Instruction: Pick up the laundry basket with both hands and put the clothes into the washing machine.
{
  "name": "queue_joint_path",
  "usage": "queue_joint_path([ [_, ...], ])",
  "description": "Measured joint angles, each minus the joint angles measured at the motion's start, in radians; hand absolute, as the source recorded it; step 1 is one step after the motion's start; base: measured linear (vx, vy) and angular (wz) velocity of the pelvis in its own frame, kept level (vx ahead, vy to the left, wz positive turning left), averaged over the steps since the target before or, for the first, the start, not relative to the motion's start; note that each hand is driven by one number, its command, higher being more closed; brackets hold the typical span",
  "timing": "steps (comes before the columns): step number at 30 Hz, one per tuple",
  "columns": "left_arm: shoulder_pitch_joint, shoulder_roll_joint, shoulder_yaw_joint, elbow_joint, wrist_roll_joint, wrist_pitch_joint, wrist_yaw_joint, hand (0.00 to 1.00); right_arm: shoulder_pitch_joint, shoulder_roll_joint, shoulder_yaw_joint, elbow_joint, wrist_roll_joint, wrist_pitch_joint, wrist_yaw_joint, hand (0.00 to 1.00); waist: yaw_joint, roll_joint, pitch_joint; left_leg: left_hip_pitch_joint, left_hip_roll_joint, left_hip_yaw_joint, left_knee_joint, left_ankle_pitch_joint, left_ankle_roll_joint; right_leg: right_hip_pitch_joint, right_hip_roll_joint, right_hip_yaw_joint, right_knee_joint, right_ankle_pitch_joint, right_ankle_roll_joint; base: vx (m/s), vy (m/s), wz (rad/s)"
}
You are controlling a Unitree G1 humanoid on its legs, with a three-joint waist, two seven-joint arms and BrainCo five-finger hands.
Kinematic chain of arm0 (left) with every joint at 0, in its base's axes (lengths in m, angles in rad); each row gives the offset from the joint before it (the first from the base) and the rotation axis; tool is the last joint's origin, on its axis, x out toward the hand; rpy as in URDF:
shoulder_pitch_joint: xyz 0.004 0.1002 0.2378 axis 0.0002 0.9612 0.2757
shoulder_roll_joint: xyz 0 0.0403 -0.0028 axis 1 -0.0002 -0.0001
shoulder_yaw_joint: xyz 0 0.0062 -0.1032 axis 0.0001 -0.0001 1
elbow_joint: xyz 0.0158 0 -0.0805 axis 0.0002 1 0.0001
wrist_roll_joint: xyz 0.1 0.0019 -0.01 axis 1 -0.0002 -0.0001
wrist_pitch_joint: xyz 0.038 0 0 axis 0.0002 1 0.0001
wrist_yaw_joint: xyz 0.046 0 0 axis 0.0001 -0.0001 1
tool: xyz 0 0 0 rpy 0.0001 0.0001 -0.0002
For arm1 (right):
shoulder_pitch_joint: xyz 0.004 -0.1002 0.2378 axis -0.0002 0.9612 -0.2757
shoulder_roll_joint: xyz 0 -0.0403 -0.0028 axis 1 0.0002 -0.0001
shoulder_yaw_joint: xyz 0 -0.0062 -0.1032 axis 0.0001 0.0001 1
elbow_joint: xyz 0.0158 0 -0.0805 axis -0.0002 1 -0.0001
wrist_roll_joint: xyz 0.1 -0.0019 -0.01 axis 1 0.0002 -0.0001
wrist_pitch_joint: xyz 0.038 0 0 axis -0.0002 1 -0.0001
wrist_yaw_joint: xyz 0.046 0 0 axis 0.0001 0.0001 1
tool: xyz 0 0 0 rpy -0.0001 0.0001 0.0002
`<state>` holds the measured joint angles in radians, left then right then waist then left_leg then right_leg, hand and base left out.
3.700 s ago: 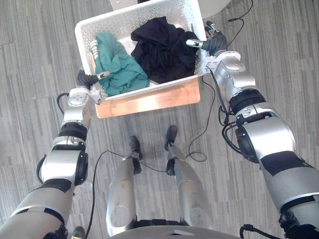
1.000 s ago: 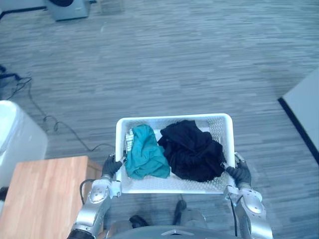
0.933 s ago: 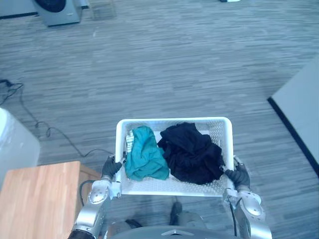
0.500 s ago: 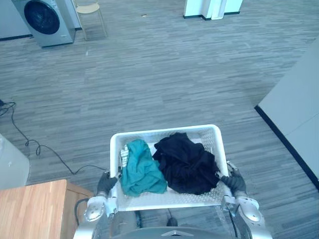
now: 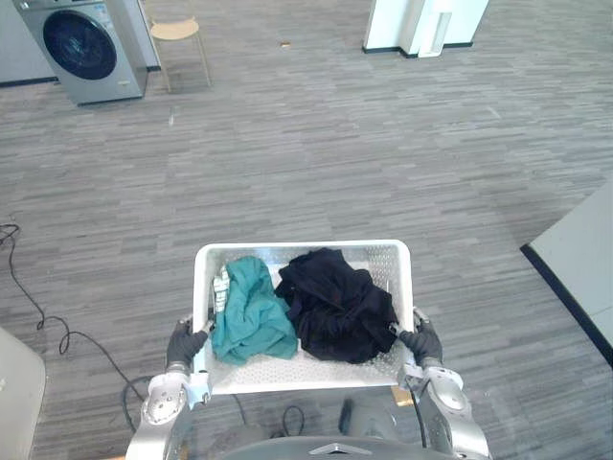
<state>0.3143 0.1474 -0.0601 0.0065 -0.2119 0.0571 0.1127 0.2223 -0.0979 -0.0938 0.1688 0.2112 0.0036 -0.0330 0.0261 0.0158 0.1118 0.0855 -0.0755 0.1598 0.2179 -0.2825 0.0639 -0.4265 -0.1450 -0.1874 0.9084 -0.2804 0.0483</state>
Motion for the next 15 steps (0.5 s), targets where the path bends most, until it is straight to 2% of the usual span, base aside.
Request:
queue_joint_path([
  [1, -0.007, 0.0, 0.0, 0.0, 0.0, 0.0, 0.0, 1.0, 0.002, -0.001, 0.0, -0.006, 0.001, 0.0, -0.001, 1.0, -0.006, 0.007, 0.005, 0.022, 0.004, -0.016, -0.013, -0.005, -0.008, -0.008, 0.02, 0.007, -0.09, 0.004, -0.004, 0.6, 0.011, 0.59],
  [2, -0.018, 0.001, 0.001, 0.0, 0.001, -0.001, 0.001, 1.0, 0.008, -0.002, 0.0, -0.026, 0.001, 0.0, -0.002, 1.0, -0.024, 0.011, 0.005, 0.056, 0.009, -0.039, -0.034, -0.016, -0.027, -0.024, 0.05, 0.038, -0.304, 0.064, 0.005, 0.41, -0.016, 0.7],
  [3, -0.024, 0.001, 0.007, -0.002, 0.001, -0.003, 0.001, 1.0, 0.011, 0.001, 0.001, -0.051, 0.001, 0.001, -0.004, 1.0, -0.037, 0.004, 0.002, 0.074, 0.008, -0.057, -0.04, -0.026, -0.039, -0.025, 0.063, 0.06, -0.467, 0.132, 0.012, 0.63, -0.079, 0.95],
  [4, -0.024, 0.0, 0.011, -0.015, 0.001, -0.003, 0.002, 1.0, 0.024, 0.001, 0.006, -0.107, 0.001, 0.001, -0.015, 1.0, -0.047, -0.001, -0.001, 0.089, 0.007, -0.084, -0.024, -0.062, -0.048, -0.025, 0.064, 0.075, -0.582, 0.195, 0.006, 0.54, -0.114, 0.83],
  [5, -0.023, -0.003, 0.011, -0.023, 0.002, -0.004, 0.003, 1.0, 0.039, 0.0, 0.008, -0.137, 0.0, -0.002, -0.019, 1.0, -0.046, -0.001, -0.001, 0.092, 0.013, -0.097, 0.02, -0.09, -0.054, -0.027, 0.064, 0.074, -0.557, 0.191, -0.004, 0.56, -0.149, 0.96],
  [6, -0.02, -0.005, 0.012, -0.037, 0.002, -0.008, 0.006, 1.0, 0.059, -0.001, 0.013, -0.164, 0.007, -0.007, -0.02, 1.0, -0.05, -0.018, 0.002, 0.059, 0.016, -0.106, 0.192, -0.117, -0.05, -0.009, 0.059, 0.076, -0.51, 0.202, -0.044, 0.51, -0.21, 1.24],
  [7, -0.02, -0.038, 0.019, -0.043, 0.0, -0.013, 0.016, 1.0, 0.077, -0.021, 0.021, -0.194, 0.027, -0.007, -0.021, 1.0, -0.063, 0.012, 0.015, -0.057, 0.08, -0.097, 0.547, -0.078, -0.055, 0.048, 0.07, 0.057, -0.472, 0.256, -0.049, 0.63, -0.267, 1.14],
  [8, -0.005, -0.075, 0.031, -0.063, 0.0, -0.013, 0.023, 1.0, 0.089, -0.054, 0.038, -0.225, 0.032, -0.006, -0.022, 1.0, -0.042, 0.064, 0.01, -0.145, 0.166, -0.073, 0.757, 0.028, -0.053, 0.083, 0.111, 0.019, -0.45, 0.203, -0.053, 0.73, -0.282, 0.46],
  [9, 0.035, -0.095, 0.058, -0.105, -0.001, -0.02, 0.034, 1.0, 0.084, -0.08, 0.066, -0.279, 0.037, -0.005, -0.022, 1.0, -0.006, 0.077, 0.015, -0.23, 0.261, -0.028, 0.95, 0.177, -0.048, 0.117, 0.153, 0.028, -0.43, 0.155, -0.089, 0.59, -0.184, -0.25],
  [10, 0.037, -0.093, 0.058, -0.108, -0.004, -0.027, 0.036, 1.0, 0.085, -0.078, 0.066, -0.31, 0.038, -0.009, -0.024, 1.0, 0.007, 0.086, 0.008, -0.264, 0.289, -0.02, 1.015, 0.176, -0.047, 0.136, 0.157, 0.022, -0.431, 0.137, -0.097, 0.6, -0.156, -0.22],
  [11, 0.032, -0.088, 0.059, -0.12, -0.014, -0.035, 0.037, 1.0, 0.082, -0.066, 0.065, -0.35, 0.039, -0.025, -0.038, 1.0, 0.011, 0.074, 0.018, -0.341, 0.325, 0.011, 1.085, 0.149, -0.031, 0.19, 0.154, 0.015, -0.451, 0.103, -0.099, 0.6, -0.16, 0.26],
  [12, 0.032, -0.09, 0.059, -0.129, -0.022, -0.044, 0.037, 1.0, 0.079, -0.064, 0.061, -0.363, 0.039, -0.032, -0.04, 1.0, 0.012, 0.065, 0.018, -0.38, 0.341, 0.049, 1.065, 0.112, -0.024, 0.256, 0.145, 0.012, -0.495, 0.084, -0.098, 0.83, -0.179, 0.42],
  [13, 0.034, -0.095, 0.059, -0.143, -0.022, -0.048, 0.037, 1.0, 0.078, -0.065, 0.059, -0.367, 0.04, -0.032, -0.041, 1.0, 0.021, 0.052, 0.014, -0.409, 0.338, 0.082, 0.99, 0.069, -0.023, 0.317, 0.138, 0.014, -0.546, 0.071, -0.093, 0.69, -0.118, 0.3],
  [14, 0.034, -0.099, 0.061, -0.151, -0.022, -0.049, 0.037, 1.0, 0.074, -0.065, 0.058, -0.37, 0.04, -0.032, -0.041, 1.0, 0.024, 0.052, 0.014, -0.425, 0.332, 0.091, 0.929, 0.048, -0.028, 0.347, 0.136, 0.014, -0.57, 0.064, -0.091, 0.56, -0.052, 0.16],
  [15, 0.034, -0.106, 0.064, -0.154, -0.022, -0.06, 0.037, 1.0, 0.057, -0.066, 0.056, -0.37, 0.039, -0.032, -0.041, 1.0, 0.03, 0.052, 0.012, -0.454, 0.297, 0.086, 0.766, 0.025, -0.042, 0.39, 0.128, 0.015, -0.601, 0.045, -0.085, 0.43, 0.016, 0.04],
])
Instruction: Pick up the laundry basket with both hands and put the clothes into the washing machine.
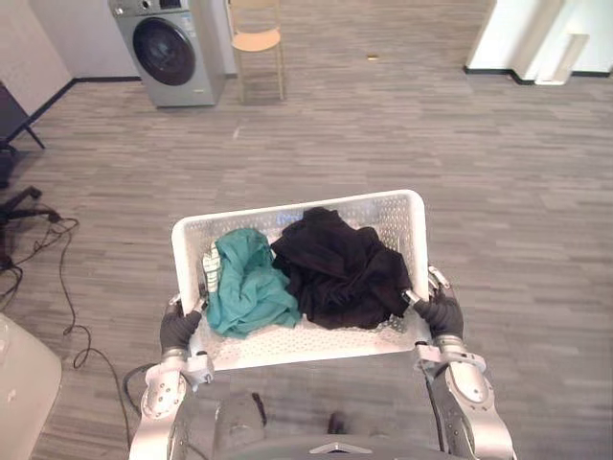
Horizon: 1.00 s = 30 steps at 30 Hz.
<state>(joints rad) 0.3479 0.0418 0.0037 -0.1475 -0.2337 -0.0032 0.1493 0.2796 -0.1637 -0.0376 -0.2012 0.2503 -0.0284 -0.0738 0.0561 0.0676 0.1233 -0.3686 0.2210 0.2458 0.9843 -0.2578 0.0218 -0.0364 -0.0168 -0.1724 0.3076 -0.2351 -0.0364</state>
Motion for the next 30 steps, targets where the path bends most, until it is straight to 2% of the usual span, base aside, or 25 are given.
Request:
queue_joint_path([
  [2, 0.0, -0.018, 0.017, -0.004, 0.0, -0.006, 0.0, 1.0, -0.04, -0.003, 0.0, 0.014, -0.002, 0.0, 0.002, 1.0, 0.009, -0.002, -0.001, -0.017, -0.053, -0.032, -0.295, 0.011, -0.033, 0.037, -0.019, 0.003, -0.016, -0.033, 0.013, 0.54, 0.075, -0.12],
  [3, -0.001, -0.04, 0.032, -0.017, 0.001, -0.007, 0.0, 1.0, -0.085, -0.003, 0.001, 0.046, -0.006, 0.0, 0.005, 1.0, 0.014, 0.001, -0.003, -0.037, -0.074, -0.074, -0.575, 0.08, -0.075, 0.083, -0.021, 0.007, -0.035, -0.07, 0.032, 0.57, 0.12, -0.18],
  [4, -0.002, -0.046, 0.035, -0.021, 0.001, -0.007, 0.001, 1.0, -0.1, -0.003, 0.001, 0.063, -0.01, 0.0, 0.005, 1.0, 0.02, 0.002, -0.003, -0.041, -0.073, -0.081, -0.664, 0.126, -0.081, 0.109, -0.021, 0.008, -0.044, -0.084, 0.043, 0.74, 0.177, -0.25],
  [5, -0.002, -0.049, 0.034, -0.025, 0.004, -0.006, 0.006, 1.0, -0.116, 0.0, 0.0, 0.094, -0.018, 0.0, 0.004, 1.0, 0.037, -0.015, -0.008, -0.034, -0.077, -0.069, -0.724, 0.225, -0.093, 0.159, -0.038, 0.017, -0.067, -0.103, 0.083, 0.71, 0.194, -0.28],
  [6, -0.001, -0.05, 0.033, -0.025, 0.021, -0.004, 0.014, 1.0, -0.117, 0.011, 0.0, 0.12, -0.023, 0.0, 0.003, 1.0, 0.048, -0.048, -0.036, -0.026, -0.114, -0.049, -0.703, 0.316, -0.068, 0.206, -0.08, 0.025, -0.07, -0.119, 0.13, 0.75, 0.198, -0.14],
  [7, -0.007, -0.053, 0.033, -0.025, 0.026, -0.004, 0.016, 1.0, -0.121, 0.021, -0.004, 0.133, -0.024, -0.002, 0.003, 1.0, 0.038, -0.07, -0.051, -0.028, -0.141, -0.048, -0.659, 0.343, -0.005, 0.191, -0.119, 0.029, -0.002, -0.129, 0.153, 0.64, 0.161, 0.13],
  [8, -0.016, -0.051, 0.033, -0.025, 0.032, -0.003, 0.018, 1.0, -0.125, 0.028, -0.009, 0.145, -0.026, -0.003, 0.002, 1.0, 0.023, -0.087, -0.049, -0.034, -0.15, -0.035, -0.605, 0.313, 0.011, 0.168, -0.148, 0.039, 0.082, -0.126, 0.164, 0.8, 0.221, 0.16],
  [9, -0.021, -0.041, 0.032, -0.025, 0.045, -0.001, 0.018, 1.0, -0.127, 0.048, -0.021, 0.166, -0.037, -0.002, 0.003, 1.0, 0.026, -0.1, -0.036, -0.05, -0.135, -0.016, -0.436, 0.24, 0.055, 0.116, -0.175, 0.077, 0.28, -0.05, 0.198, 0.85, 0.342, 0.06],
  [10, -0.016, -0.017, 0.021, -0.025, 0.062, 0.004, 0.017, 1.0, -0.107, 0.078, -0.029, 0.186, -0.053, -0.004, 0.001, 1.0, 0.026, -0.124, -0.031, -0.034, -0.176, 0.025, -0.383, 0.167, 0.018, 0.065, -0.208, 0.08, 0.487, 0.084, 0.193, 0.76, 0.358, -0.06],
  [11, -0.012, -0.015, 0.016, -0.029, 0.065, 0.004, 0.016, 1.0, -0.091, 0.08, -0.031, 0.183, -0.056, -0.008, 0.001, 1.0, 0.02, -0.129, -0.035, 0.025, -0.195, 0.034, -0.482, 0.17, 0.038, 0.028, -0.242, 0.073, 0.611, 0.167, 0.187, 0.46, 0.311, 0.16],
  [12, -0.018, 0.017, 0.017, -0.024, 0.072, 0.005, 0.016, 1.0, -0.076, 0.109, -0.029, 0.211, -0.059, -0.012, 0.004, 1.0, -0.005, -0.168, -0.038, 0.094, -0.247, 0.04, -0.488, 0.091, 0.069, -0.049, -0.314, 0.057, 0.802, 0.155, 0.14, 0.52, 0.168, 0.33],
  [13, -0.026, 0.024, 0.02, -0.024, 0.091, 0.009, 0.016, 1.0, -0.071, 0.125, -0.032, 0.232, -0.061, -0.005, 0.003, 1.0, -0.026, -0.166, -0.037, 0.161, -0.257, 0.02, -0.503, 0.027, 0.087, -0.123, -0.3, 0.039, 0.88, 0.091, 0.09, 0.58, 0.134, 0.25],
  [15, -0.025, 0.03, 0.01, -0.024, 0.101, 0.014, 0.009, 1.0, -0.037, 0.125, -0.037, 0.217, -0.06, -0.004, 0.005, 1.0, -0.033, -0.119, -0.017, 0.294, -0.245, -0.01, -0.581, -0.017, 0.081, -0.226, -0.221, -0.013, 0.841, 0.005, 0.061, 0.65, 0.083, 0.12],
  [16, -0.025, 0.033, -0.006, -0.023, 0.101, 0.013, 0.007, 1.0, -0.009, 0.125, -0.046, 0.198, -0.059, -0.005, 0.007, 1.0, -0.058, -0.081, -0.015, 0.359, -0.229, -0.029, -0.637, -0.027, 0.078, -0.289, -0.174, -0.056, 0.735, -0.038, 0.071, 0.64, 0.072, 0.39],
  [18, -0.039, 0.036, -0.015, -0.021, 0.101, 0.01, -0.006, 1.0, -0.001, 0.121, -0.063, 0.176, -0.058, -0.005, 0.008, 1.0, -0.089, -0.074, -0.015, 0.464, -0.231, -0.054, -0.73, -0.028, 0.048, -0.377, -0.149, -0.12, 0.498, -0.03, 0.063, 0.69, 0.043, 0.46],
  [19, -0.047, 0.037, -0.018, -0.015, 0.101, 0.01, -0.009, 1.0, -0.002, 0.119, -0.066, 0.174, -0.055, -0.006, 0.008, 1.0, -0.092, -0.069, -0.017, 0.499, -0.23, -0.054, -0.758, -0.03, 0.037, -0.395, -0.139, -0.143, 0.395, -0.006, 0.056, 0.75, 0.022, 0.27],
  [21, -0.085, 0.039, -0.016, 0.018, 0.102, 0.007, -0.011, 1.0, -0.002, 0.119, -0.067, 0.171, -0.053, -0.006, 0.007, 1.0, -0.101, -0.082, -0.026, 0.621, -0.234, -0.062, -0.833, -0.055, -0.023, -0.406, -0.083, -0.187, -0.047, 0.165, 0.049, 0.83, -0.05, 0.28],
  [22, -0.087, 0.04, -0.016, 0.025, 0.103, 0.005, -0.011, 1.0, 0.0, 0.119, -0.066, 0.169, -0.053, -0.006, 0.005, 1.0, -0.108, -0.09, -0.031, 0.643, -0.238, -0.074, -0.83, -0.073, -0.051, -0.404, -0.077, -0.189, -0.101, 0.197, 0.037, 1.03, -0.132, 0.47],
  [23, -0.089, 0.031, -0.02, 0.059, 0.104, 0.003, -0.011, 1.0, 0.01, 0.114, -0.066, 0.171, -0.053, -0.005, 0.003, 1.0, -0.117, -0.094, -0.045, 0.684, -0.229, -0.113, -0.782, -0.099, -0.089, -0.403, -0.067, -0.161, -0.064, 0.323, -0.077, 0.85, -0.159, 0.37],
  [24, -0.091, 0.008, -0.026, 0.103, 0.107, 0.003, -0.01, 1.0, 0.02, 0.103, -0.068, 0.17, -0.053, 0.0, 0.0, 1.0, -0.116, -0.057, -0.059, 0.662, -0.175, -0.116, -0.633, -0.099, -0.096, -0.392, -0.044, -0.17, 0.017, 0.343, -0.099, 1.17, -0.21, 0.2],
  [25, -0.09, -0.005, -0.025, 0.118, 0.11, 0.004, -0.007, 1.0, 0.02, 0.094, -0.07, 0.161, -0.053, 0.008, -0.001, 1.0, -0.112, -0.02, -0.055, 0.607, -0.115, -0.109, -0.451, -0.055, -0.103, -0.362, -0.004, -0.178, 0.049, 0.288, -0.097, 0.82, -0.159, -0.11],
  [26, -0.089, -0.01, -0.023, 0.12, 0.11, 0.004, -0.006, 1.0, 0.021, 0.093, -0.07, 0.147, -0.052, 0.012, -0.002, 1.0, -0.107, -0.008, -0.048, 0.555, -0.082, -0.108, -0.314, 0.019, -0.108, -0.34, 0.021, -0.174, 0.064, 0.254, -0.099, 0.78, -0.145, -0.49],
  [27, -0.082, -0.022, -0.018, 0.121, 0.107, 0.004, -0.005, 1.0, 0.029, 0.096, -0.068, 0.105, -0.051, 0.014, -0.007, 1.0, -0.085, 0.003, -0.041, 0.408, 0.003, -0.112, 0.03, 0.24, -0.129, -0.274, 0.068, -0.153, 0.075, 0.187, -0.115, 0.78, -0.155, -0.65],
  [29, -0.076, -0.028, -0.024, 0.121, 0.095, 0.004, -0.005, 1.0, 0.032, 0.094, -0.068, 0.071, -0.049, 0.014, -0.028, 1.0, -0.06, 0.001, -0.033, 0.28, 0.076, -0.099, 0.297, 0.229, -0.09, -0.174, 0.109, -0.123, 0.057, 0.133, -0.12, 0.77, -0.133, -0.63],
  [30, -0.066, -0.023, -0.026, 0.119, 0.079, 0.001, -0.005, 1.0, 0.034, 0.094, -0.066, 0.056, -0.05, 0.011, -0.038, 1.0, -0.052, -0.017, -0.022, 0.209, 0.096, -0.076, 0.384, 0.192, -0.038, -0.089, 0.111, -0.094, 0.042, 0.091, -0.113, 0.73, -0.084, -0.54],
])
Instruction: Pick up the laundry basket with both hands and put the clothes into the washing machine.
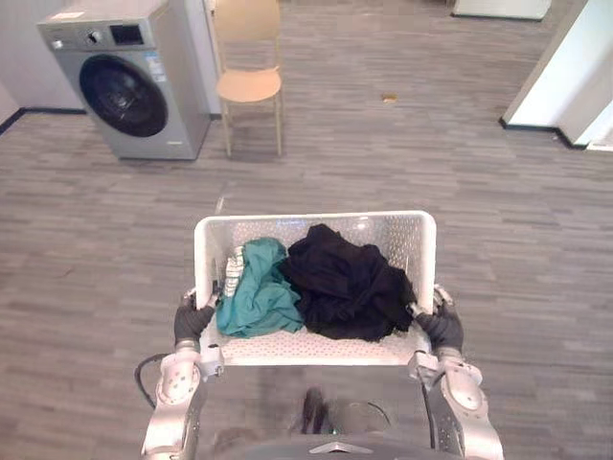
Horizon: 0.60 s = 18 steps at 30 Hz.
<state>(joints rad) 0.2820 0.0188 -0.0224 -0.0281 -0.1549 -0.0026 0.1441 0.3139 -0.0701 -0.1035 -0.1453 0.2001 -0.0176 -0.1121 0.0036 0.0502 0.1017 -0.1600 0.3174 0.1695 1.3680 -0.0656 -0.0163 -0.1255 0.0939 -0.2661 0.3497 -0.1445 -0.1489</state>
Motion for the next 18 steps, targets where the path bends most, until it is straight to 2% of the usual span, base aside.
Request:
queue_joint_path([
  [1, 0.014, -0.007, -0.003, -0.005, -0.011, -0.008, 0.0, 1.0, 0.001, -0.002, 0.003, -0.007, -0.004, 0.0, -0.004, 1.0, 0.012, -0.013, 0.001, -0.065, 0.011, 0.031, -0.002, -0.041, 0.029, 0.074, -0.002, 0.037, -0.031, -0.033, 0.012, 0.71, -0.062, -0.55],
  [3, 0.021, -0.014, -0.007, -0.012, -0.018, -0.01, 0.0, 1.0, 0.0, -0.015, 0.003, -0.012, -0.006, 0.0, -0.006, 1.0, 0.028, -0.021, 0.005, -0.155, 0.002, 0.063, -0.113, -0.097, 0.03, 0.149, -0.003, 0.079, -0.079, -0.069, 0.03, 0.66, 0.016, -0.55],
  [4, 0.023, -0.021, -0.012, -0.014, -0.018, -0.01, 0.0, 1.0, -0.009, -0.035, 0.002, -0.012, -0.005, 0.0, -0.006, 1.0, 0.039, -0.01, -0.002, -0.208, -0.053, 0.081, -0.419, -0.137, 0.012, 0.203, -0.017, 0.106, -0.12, -0.103, 0.034, 0.63, 0.075, -0.45],
  [5, 0.025, -0.028, -0.011, -0.018, -0.018, -0.01, 0.0, 1.0, -0.014, -0.043, 0.002, -0.01, -0.005, -0.001, -0.006, 1.0, 0.04, -0.006, -0.004, -0.219, -0.079, 0.081, -0.571, -0.14, 0.0, 0.219, -0.022, 0.116, -0.13, -0.119, 0.038, 0.64, 0.125, -0.43],
  [6, 0.032, -0.043, -0.009, -0.029, -0.017, -0.01, 0.0, 1.0, -0.024, -0.057, 0.002, 0.004, -0.001, -0.002, -0.004, 1.0, 0.047, 0.003, -0.009, -0.228, -0.122, 0.077, -0.868, -0.098, -0.046, 0.254, -0.029, 0.132, -0.145, -0.153, 0.055, 0.68, 0.171, -0.33],
  [7, 0.042, -0.051, -0.011, -0.04, -0.016, -0.009, 0.0, 1.0, -0.026, -0.059, 0.001, 0.022, -0.002, -0.002, -0.004, 1.0, 0.055, 0.002, -0.016, -0.222, -0.164, 0.081, -1.07, -0.038, -0.064, 0.301, -0.044, 0.139, -0.156, -0.185, 0.1, 0.71, 0.193, -0.3],
  [8, 0.05, -0.051, -0.013, -0.04, -0.016, -0.008, 0.0, 1.0, -0.025, -0.056, 0.0, 0.039, -0.002, -0.002, -0.003, 1.0, 0.052, -0.009, -0.023, -0.223, -0.19, 0.082, -1.097, -0.015, -0.066, 0.328, -0.057, 0.14, -0.136, -0.2, 0.136, 0.77, 0.201, -0.28],
  [9, 0.06, -0.055, -0.013, -0.032, -0.015, -0.006, 0.0, 1.0, -0.026, -0.055, 0.001, 0.063, -0.004, -0.002, 0.0, 1.0, 0.057, -0.017, -0.025, -0.21, -0.219, 0.057, -1.073, 0.042, -0.03, 0.326, -0.084, 0.149, -0.034, -0.231, 0.183, 1.01, 0.285, -0.22],
  [10, 0.071, -0.047, -0.014, -0.025, -0.008, 0.0, 0.001, 1.0, -0.02, -0.036, -0.002, 0.092, -0.011, -0.003, 0.001, 1.0, 0.049, -0.054, -0.039, -0.195, -0.28, 0.029, -0.991, 0.085, 0.063, 0.234, -0.165, 0.157, 0.296, -0.237, 0.232, 0.86, 0.236, -0.11],
  [11, 0.066, -0.034, -0.015, -0.025, -0.001, 0.001, 0.001, 1.0, -0.019, -0.025, -0.005, 0.102, -0.011, -0.004, 0.001, 1.0, 0.042, -0.081, -0.041, -0.19, -0.3, 0.043, -0.936, 0.034, 0.075, 0.181, -0.21, 0.17, 0.452, -0.2, 0.282, 1.07, 0.239, 0.15],
  [12, 0.049, -0.014, -0.018, -0.025, 0.009, 0.007, 0.0, 1.0, -0.022, 0.0, -0.021, 0.13, -0.01, -0.004, 0.007, 1.0, 0.032, -0.127, -0.034, -0.16, -0.338, 0.047, -0.858, -0.086, 0.102, 0.082, -0.283, 0.163, 0.699, 0.005, 0.29, 0.72, 0.098, 0.24],
  [13, 0.044, -0.005, -0.02, -0.025, 0.015, 0.015, 0.0, 1.0, -0.023, 0.014, -0.026, 0.154, -0.01, -0.004, 0.01, 1.0, 0.03, -0.145, -0.032, -0.13, -0.354, 0.045, -0.843, -0.127, 0.106, 0.045, -0.319, 0.147, 0.782, 0.158, 0.25, 1.07, 0.13, 0.19],
  [14, 0.043, 0.01, -0.018, -0.019, 0.031, 0.025, 0.001, 1.0, -0.023, 0.033, -0.034, 0.19, -0.01, -0.001, 0.015, 1.0, 0.023, -0.152, -0.026, -0.058, -0.368, 0.032, -0.837, -0.198, 0.106, -0.022, -0.368, 0.135, 0.91, 0.096, 0.158, 0.88, 0.078, 0.05],
  [15, 0.043, 0.014, -0.017, -0.015, 0.033, 0.03, 0.001, 1.0, -0.022, 0.037, -0.031, 0.2, -0.01, 0.0, 0.018, 1.0, 0.021, -0.143, -0.021, -0.007, -0.361, 0.014, -0.838, -0.232, 0.104, -0.057, -0.364, 0.125, 0.94, 0.025, 0.136, 0.85, 0.059, 0.13],
  [16, 0.043, 0.018, -0.017, -0.015, 0.037, 0.033, 0.001, 1.0, -0.015, 0.042, -0.025, 0.199, -0.009, 0.0, 0.019, 1.0, 0.007, -0.104, -0.013, 0.074, -0.335, -0.01, -0.861, -0.271, 0.091, -0.105, -0.335, 0.094, 0.914, -0.063, 0.125, 0.83, 0.037, 0.32],
  [17, 0.037, 0.022, -0.016, -0.015, 0.04, 0.032, 0.001, 1.0, -0.006, 0.042, -0.024, 0.197, -0.006, -0.001, 0.024, 1.0, -0.011, -0.079, -0.016, 0.154, -0.314, -0.044, -0.916, -0.292, 0.089, -0.17, -0.297, 0.081, 0.837, -0.12, 0.134, 0.82, -0.003, 0.53],
  [18, 0.028, 0.025, -0.015, -0.014, 0.04, 0.032, 0.001, 1.0, -0.003, 0.042, -0.024, 0.195, -0.003, -0.001, 0.027, 1.0, -0.02, -0.063, -0.016, 0.22, -0.294, -0.066, -0.978, -0.291, 0.088, -0.225, -0.261, 0.078, 0.739, -0.146, 0.141, 1.0, -0.044, 0.75],
])
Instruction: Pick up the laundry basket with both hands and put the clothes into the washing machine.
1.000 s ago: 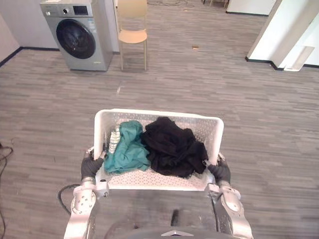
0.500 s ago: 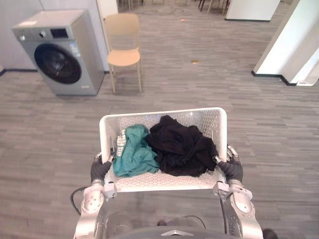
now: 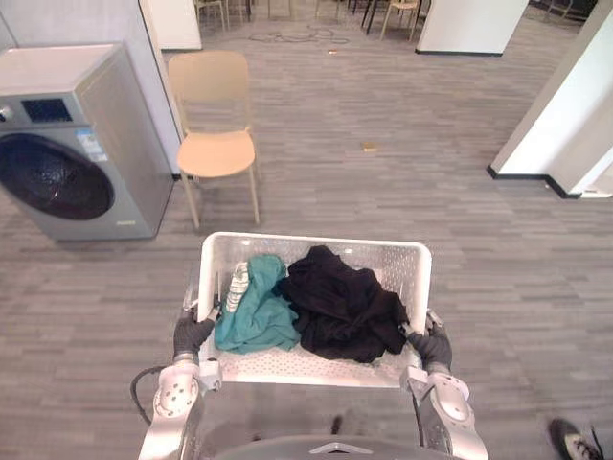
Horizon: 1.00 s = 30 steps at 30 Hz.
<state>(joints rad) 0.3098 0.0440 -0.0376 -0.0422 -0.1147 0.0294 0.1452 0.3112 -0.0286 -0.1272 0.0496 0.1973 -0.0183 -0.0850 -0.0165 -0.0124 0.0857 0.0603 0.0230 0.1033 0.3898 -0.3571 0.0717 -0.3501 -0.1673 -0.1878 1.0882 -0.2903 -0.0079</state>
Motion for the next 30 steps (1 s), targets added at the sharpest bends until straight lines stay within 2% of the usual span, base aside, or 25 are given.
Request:
queue_joint_path([
  [1, -0.014, 0.01, 0.0, 0.001, 0.0, -0.006, -0.003, 1.0, 0.001, -0.002, -0.002, -0.011, 0.011, -0.005, 0.01, 1.0, -0.012, 0.017, -0.003, 0.069, 0.034, -0.024, -0.035, 0.008, -0.014, -0.046, 0.062, 0.015, -0.315, 0.021, 0.02, 0.84, -0.085, 0.67],
  [2, -0.019, 0.016, 0.002, 0.0, -0.001, -0.01, -0.004, 1.0, 0.003, -0.002, 0.0, -0.021, 0.012, -0.005, 0.014, 1.0, -0.013, 0.012, -0.007, 0.085, 0.038, -0.033, -0.03, 0.005, -0.02, -0.053, 0.084, 0.031, -0.459, 0.061, 0.033, 1.04, -0.173, 0.75],
  [3, -0.026, 0.02, 0.008, -0.002, -0.001, -0.015, -0.003, 1.0, 0.018, -0.001, 0.008, -0.055, 0.012, -0.007, 0.017, 1.0, -0.014, -0.007, -0.019, 0.105, 0.038, -0.065, 0.019, -0.027, -0.073, -0.053, 0.112, 0.076, -0.713, 0.208, 0.026, 0.88, -0.201, 0.82],
  [4, -0.027, 0.02, 0.011, 0.0, -0.001, -0.016, -0.002, 1.0, 0.042, 0.0, 0.015, -0.083, 0.012, -0.01, 0.017, 1.0, -0.026, -0.028, -0.031, 0.105, 0.039, -0.106, 0.106, -0.056, -0.098, -0.045, 0.112, 0.113, -0.733, 0.404, 0.021, 0.88, -0.249, 0.81],
  [5, -0.04, -0.005, 0.013, 0.031, 0.0, -0.018, -0.003, 1.0, 0.037, -0.022, 0.012, -0.074, 0.013, -0.013, 0.016, 1.0, -0.022, 0.017, -0.024, 0.104, 0.073, -0.124, 0.187, -0.06, -0.102, -0.044, 0.125, 0.083, -0.654, 0.344, 0.016, 0.66, -0.198, 0.56],
  [6, -0.042, -0.042, 0.024, 0.038, 0.013, -0.014, 0.001, 1.0, 0.017, -0.051, 0.012, -0.072, 0.013, 0.001, 0.016, 1.0, -0.01, 0.061, -0.023, 0.042, 0.113, -0.135, 0.38, 0.049, -0.112, -0.014, 0.146, 0.047, -0.588, 0.266, -0.016, 0.78, -0.212, 0.28],
  [7, -0.044, -0.049, 0.036, 0.036, 0.012, -0.014, 0.002, 1.0, 0.008, -0.067, 0.029, -0.088, 0.016, 0.001, 0.015, 1.0, -0.004, 0.079, -0.014, -0.049, 0.146, -0.119, 0.575, 0.27, -0.11, 0.035, 0.149, 0.034, -0.571, 0.195, -0.025, 0.74, -0.159, 0.23],
  [8, -0.046, -0.048, 0.041, 0.033, 0.01, -0.014, 0.002, 1.0, 0.007, -0.072, 0.034, -0.1, 0.024, 0.001, 0.013, 1.0, 0.004, 0.088, -0.008, -0.09, 0.178, -0.11, 0.671, 0.323, -0.116, 0.068, 0.153, 0.027, -0.578, 0.173, -0.031, 0.72, -0.135, 0.27],
  [9, -0.049, -0.05, 0.043, 0.029, 0.01, -0.014, 0.003, 1.0, 0.005, -0.068, 0.035, -0.106, 0.037, 0.0, 0.009, 1.0, 0.014, 0.096, -0.004, -0.155, 0.229, -0.077, 0.81, 0.314, -0.1, 0.121, 0.166, 0.013, -0.598, 0.15, -0.039, 0.79, -0.122, 0.3],
  [10, -0.051, -0.046, 0.046, 0.02, 0.01, -0.014, 0.006, 1.0, -0.003, -0.052, 0.035, -0.11, 0.051, -0.001, -0.005, 1.0, 0.028, 0.087, 0.006, -0.247, 0.266, -0.037, 0.932, 0.263, -0.056, 0.225, 0.166, -0.004, -0.658, 0.127, -0.045, 0.77, -0.11, 0.29],
  [12, -0.052, -0.043, 0.047, 0.013, 0.009, -0.016, 0.008, 1.0, -0.004, -0.05, 0.037, -0.118, 0.052, -0.007, -0.007, 1.0, 0.047, 0.07, 0.012, -0.307, 0.266, 0.01, 0.911, 0.213, -0.05, 0.316, 0.152, -0.01, -0.733, 0.114, -0.034, 0.51, -0.058, 0.25],
  [14, -0.066, -0.049, 0.054, 0.012, 0.007, -0.025, 0.011, 1.0, -0.02, -0.054, 0.037, -0.126, 0.053, -0.011, -0.008, 1.0, 0.058, 0.06, 0.016, -0.387, 0.25, 0.077, 0.681, 0.135, -0.065, 0.398, 0.12, -0.023, -0.794, 0.074, -0.005, 0.49, 0.026, 0.33],
  [16, -0.073, -0.054, 0.059, 0.011, 0.007, -0.025, 0.014, 1.0, -0.034, -0.059, 0.038, -0.125, 0.053, -0.011, -0.007, 1.0, 0.062, 0.061, 0.016, -0.405, 0.213, 0.104, 0.439, 0.122, -0.077, 0.425, 0.085, -0.032, -0.799, 0.045, 0.02, 0.44, 0.143, 0.23],
  [17, -0.078, -0.056, 0.063, 0.011, 0.007, -0.026, 0.015, 1.0, -0.047, -0.06, 0.037, -0.12, 0.053, -0.01, -0.007, 1.0, 0.066, 0.06, 0.016, -0.41, 0.181, 0.109, 0.245, 0.137, -0.096, 0.449, 0.055, -0.037, -0.803, 0.021, 0.042, 0.54, 0.234, 0.21],
  [18, -0.079, -0.059, 0.07, 0.008, 0.007, -0.026, 0.015, 1.0, -0.054, -0.062, 0.037, -0.117, 0.052, -0.011, -0.007, 1.0, 0.067, 0.061, 0.016, -0.408, 0.154, 0.092, 0.056, 0.184, -0.125, 0.486, 0.03, -0.044, -0.825, 0.005, 0.065, 0.47, 0.22, 0.17],
  [19, -0.078, -0.061, 0.072, 0.004, 0.007, -0.026, 0.015, 1.0, -0.057, -0.063, 0.037, -0.114, 0.052, -0.011, -0.007, 1.0, 0.069, 0.064, 0.014, -0.406, 0.146, 0.076, -0.029, 0.214, -0.138, 0.507, 0.025, -0.046, -0.841, -0.001, 0.075, 0.61, 0.341, -0.01],
  [20, -0.076, -0.062, 0.072, -0.015, 0.01, -0.026, 0.016, 1.0, -0.069, -0.061, 0.043, -0.098, 0.051, -0.011, -0.007, 1.0, 0.082, 0.069, 0.006, -0.389, 0.128, 0.052, -0.114, 0.355, -0.178, 0.563, 0.005, -0.031, -0.872, -0.016, 0.103, 0.65, 0.383, -0.12],
  [21, -0.075, -0.062, 0.073, -0.016, 0.01, -0.026, 0.018, 1.0, -0.073, -0.062, 0.048, -0.089, 0.05, -0.011, -0.007, 1.0, 0.082, 0.067, -0.005, -0.391, 0.11, 0.051, -0.094, 0.391, -0.151, 0.574, -0.005, -0.018, -0.865, -0.016, 0.103, 0.67, 0.394, -0.1],
  [22, -0.075, -0.048, 0.076, -0.016, 0.01, -0.025, 0.02, 1.0, -0.079, -0.053, 0.051, -0.073, 0.05, -0.01, -0.006, 1.0, 0.078, 0.037, -0.017, -0.401, 0.078, 0.055, -0.049, 0.376, -0.116, 0.57, -0.045, 0.004, -0.832, -0.01, 0.102, 0.6, 0.338, 0.14],
  [24, -0.076, -0.039, 0.072, -0.021, 0.011, -0.025, 0.02, 1.0, -0.077, -0.038, 0.047, -0.072, 0.047, -0.011, -0.004, 1.0, 0.068, 0.001, -0.028, -0.412, 0.019, 0.068, 0.046, 0.288, -0.066, 0.497, -0.118, 0.065, -0.632, 0.035, 0.145, 0.55, 0.325, 0.3],
  [25, -0.077, -0.036, 0.07, -0.022, 0.012, -0.025, 0.018, 1.0, -0.077, -0.038, 0.045, -0.071, 0.039, -0.011, -0.004, 1.0, 0.064, -0.017, -0.029, -0.393, -0.012, 0.083, 0.074, 0.23, -0.043, 0.417, -0.152, 0.134, -0.449, 0.108, 0.172, 0.47, 0.296, 0.19],
  [26, -0.077, -0.031, 0.069, -0.022, 0.012, -0.025, 0.018, 1.0, -0.078, -0.036, 0.045, -0.069, 0.037, -0.011, -0.004, 1.0, 0.065, -0.024, -0.028, -0.378, -0.022, 0.093, 0.081, 0.209, -0.033, 0.373, -0.164, 0.173, -0.348, 0.157, 0.195, 0.56, 0.33, 0.06],
  [27, -0.076, -0.018, 0.075, -0.022, 0.012, -0.02, 0.021, 1.0, -0.078, -0.013, 0.045, -0.06, 0.031, -0.011, -0.004, 1.0, 0.061, -0.032, -0.019, -0.318, -0.044, 0.097, 0.072, 0.175, -0.019, 0.294, -0.182, 0.207, -0.137, 0.197, 0.216, 0.51, 0.263, -0.14],
  [28, -0.066, -0.008, 0.078, -0.022, 0.012, -0.014, 0.023, 1.0, -0.079, 0.006, 0.047, -0.03, 0.031, -0.011, -0.004, 1.0, 0.062, -0.028, -0.014, -0.233, -0.052, 0.111, 0.033, 0.156, -0.014, 0.237, -0.185, 0.189, 0.007, 0.168, 0.169, 0.49, 0.238, -0.23],
  [30, -0.046, 0.009, 0.075, -0.029, 0.014, -0.014, 0.022, 1.0, -0.066, 0.017, 0.054, -0.012, 0.031, -0.014, -0.001, 1.0, 0.059, -0.007, -0.011, -0.103, -0.048, 0.123, -0.064, 0.153, -0.012, 0.172, -0.173, 0.104, 0.072, 0.117, 0.1, 0.5, 0.212, -0.35],
])
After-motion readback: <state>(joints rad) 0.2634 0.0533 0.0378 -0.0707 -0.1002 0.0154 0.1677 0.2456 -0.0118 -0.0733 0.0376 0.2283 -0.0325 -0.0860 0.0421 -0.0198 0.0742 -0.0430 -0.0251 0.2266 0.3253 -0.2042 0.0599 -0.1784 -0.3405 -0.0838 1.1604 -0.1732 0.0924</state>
